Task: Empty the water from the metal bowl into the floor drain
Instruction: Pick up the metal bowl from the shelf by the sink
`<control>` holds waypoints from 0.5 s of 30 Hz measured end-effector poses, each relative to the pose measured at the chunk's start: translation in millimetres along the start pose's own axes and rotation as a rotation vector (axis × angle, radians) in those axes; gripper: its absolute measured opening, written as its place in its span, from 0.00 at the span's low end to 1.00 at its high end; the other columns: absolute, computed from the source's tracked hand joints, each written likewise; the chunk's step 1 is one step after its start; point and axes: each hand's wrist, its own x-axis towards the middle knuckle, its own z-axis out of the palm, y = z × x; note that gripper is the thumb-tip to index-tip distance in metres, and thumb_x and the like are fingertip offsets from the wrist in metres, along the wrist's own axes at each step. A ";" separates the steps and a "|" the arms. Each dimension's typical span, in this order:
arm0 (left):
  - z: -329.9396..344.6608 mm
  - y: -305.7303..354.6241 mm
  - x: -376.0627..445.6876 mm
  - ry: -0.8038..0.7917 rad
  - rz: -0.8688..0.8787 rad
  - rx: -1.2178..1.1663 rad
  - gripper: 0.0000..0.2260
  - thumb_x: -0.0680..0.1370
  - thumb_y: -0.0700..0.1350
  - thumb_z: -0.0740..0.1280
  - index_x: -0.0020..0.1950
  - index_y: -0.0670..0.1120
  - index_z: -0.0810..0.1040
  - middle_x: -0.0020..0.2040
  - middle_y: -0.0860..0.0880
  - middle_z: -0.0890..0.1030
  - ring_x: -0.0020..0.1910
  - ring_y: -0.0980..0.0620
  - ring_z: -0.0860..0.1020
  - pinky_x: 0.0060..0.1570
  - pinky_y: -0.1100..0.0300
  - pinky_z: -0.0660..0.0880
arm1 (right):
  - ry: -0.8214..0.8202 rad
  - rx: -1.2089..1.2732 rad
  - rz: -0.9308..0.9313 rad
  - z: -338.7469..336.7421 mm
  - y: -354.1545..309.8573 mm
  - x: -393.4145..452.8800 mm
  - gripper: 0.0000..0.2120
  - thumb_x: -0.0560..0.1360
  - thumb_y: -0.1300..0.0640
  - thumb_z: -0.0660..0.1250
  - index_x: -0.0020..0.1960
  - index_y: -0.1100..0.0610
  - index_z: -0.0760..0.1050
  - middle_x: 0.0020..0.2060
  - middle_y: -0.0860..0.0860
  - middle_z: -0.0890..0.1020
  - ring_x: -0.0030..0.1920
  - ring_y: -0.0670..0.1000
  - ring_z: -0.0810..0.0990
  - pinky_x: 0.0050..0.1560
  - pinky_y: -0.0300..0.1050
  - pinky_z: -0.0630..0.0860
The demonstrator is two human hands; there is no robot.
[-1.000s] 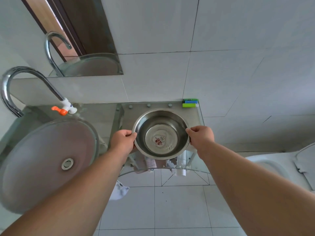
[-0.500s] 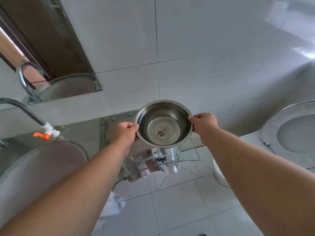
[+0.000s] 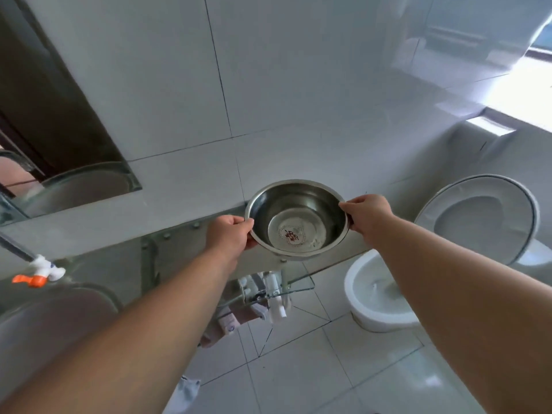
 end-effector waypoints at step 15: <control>169.6 -15.6 -22.7 0.261 -0.036 -0.114 0.05 0.82 0.40 0.75 0.47 0.40 0.84 0.40 0.42 0.86 0.36 0.47 0.85 0.37 0.57 0.84 | -0.247 -0.092 -0.138 -97.1 4.6 153.9 0.08 0.79 0.55 0.78 0.44 0.59 0.87 0.46 0.65 0.89 0.36 0.55 0.84 0.55 0.62 0.88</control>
